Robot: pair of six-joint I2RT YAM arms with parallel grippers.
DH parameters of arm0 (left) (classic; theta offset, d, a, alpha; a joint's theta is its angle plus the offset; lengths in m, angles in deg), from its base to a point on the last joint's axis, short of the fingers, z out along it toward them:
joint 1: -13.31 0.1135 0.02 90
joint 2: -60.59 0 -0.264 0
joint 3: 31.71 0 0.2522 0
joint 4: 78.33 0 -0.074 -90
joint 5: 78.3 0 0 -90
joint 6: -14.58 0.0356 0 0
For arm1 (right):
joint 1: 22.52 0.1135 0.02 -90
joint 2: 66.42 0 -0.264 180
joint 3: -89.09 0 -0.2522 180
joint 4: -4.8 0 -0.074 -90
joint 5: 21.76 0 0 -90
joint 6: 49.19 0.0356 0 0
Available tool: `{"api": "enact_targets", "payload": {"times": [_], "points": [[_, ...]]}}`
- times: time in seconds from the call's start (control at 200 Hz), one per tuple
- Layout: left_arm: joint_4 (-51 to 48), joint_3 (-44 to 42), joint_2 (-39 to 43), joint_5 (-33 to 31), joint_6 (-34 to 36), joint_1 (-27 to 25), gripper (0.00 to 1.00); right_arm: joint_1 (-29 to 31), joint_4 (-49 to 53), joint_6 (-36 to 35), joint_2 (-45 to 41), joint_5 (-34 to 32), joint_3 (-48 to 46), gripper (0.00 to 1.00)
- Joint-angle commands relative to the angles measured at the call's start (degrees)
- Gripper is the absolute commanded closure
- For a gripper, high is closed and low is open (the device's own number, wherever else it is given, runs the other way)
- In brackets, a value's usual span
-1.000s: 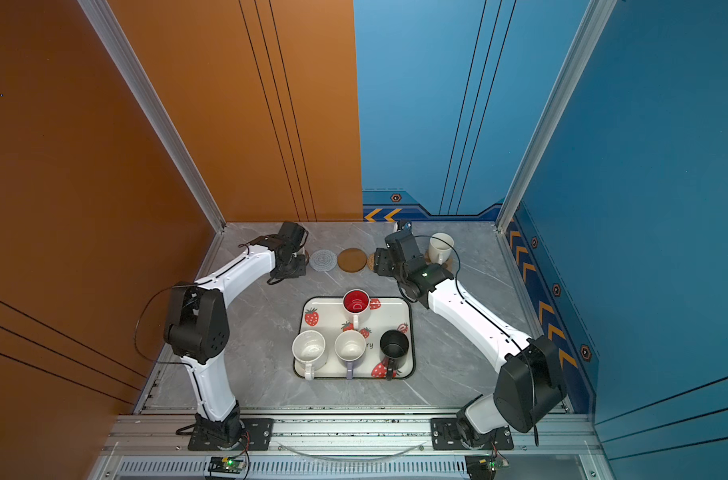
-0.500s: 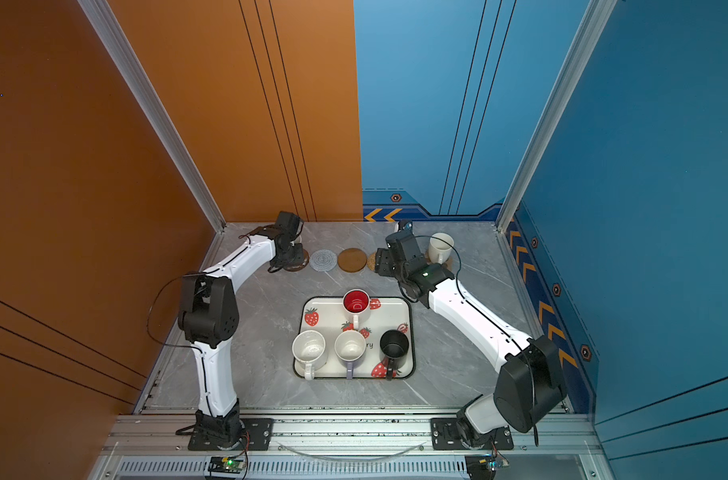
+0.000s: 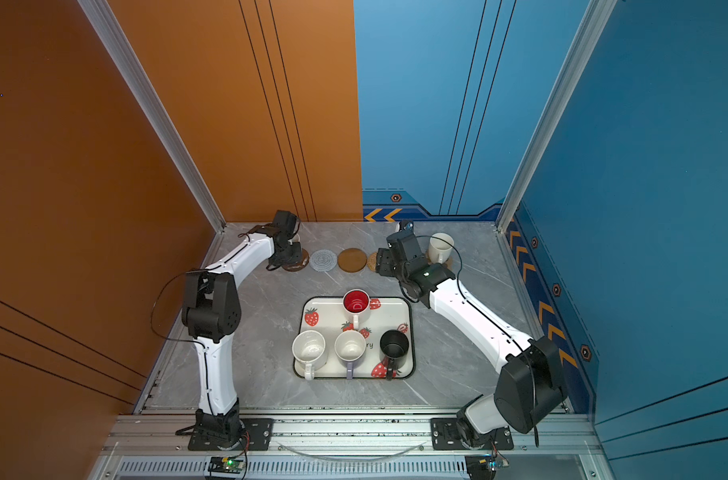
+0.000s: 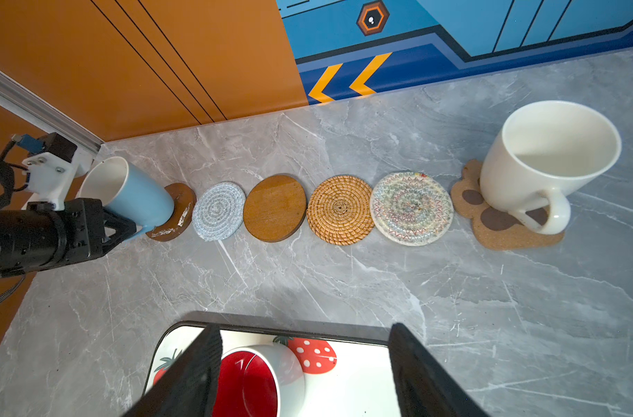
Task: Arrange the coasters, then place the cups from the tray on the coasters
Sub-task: 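Carry the blue-handled mug over the brown glossy coaster with the left gripper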
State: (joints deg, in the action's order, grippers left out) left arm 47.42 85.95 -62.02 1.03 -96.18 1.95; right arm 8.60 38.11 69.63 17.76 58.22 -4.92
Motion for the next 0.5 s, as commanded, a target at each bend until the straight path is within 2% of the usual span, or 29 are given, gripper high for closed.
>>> {"api": "enact_targets", "payload": {"times": [0.0,0.496], "points": [[1.8,3.0,-0.6,0.8,0.5,0.3,1.0,-0.3,1.6,0.5,-1.8,0.8,0.0,0.29],[1.8,3.0,-1.8,1.1,0.4,0.6,1.0,-0.5,1.5,0.5,-1.6,0.9,-0.1,0.29]]}}
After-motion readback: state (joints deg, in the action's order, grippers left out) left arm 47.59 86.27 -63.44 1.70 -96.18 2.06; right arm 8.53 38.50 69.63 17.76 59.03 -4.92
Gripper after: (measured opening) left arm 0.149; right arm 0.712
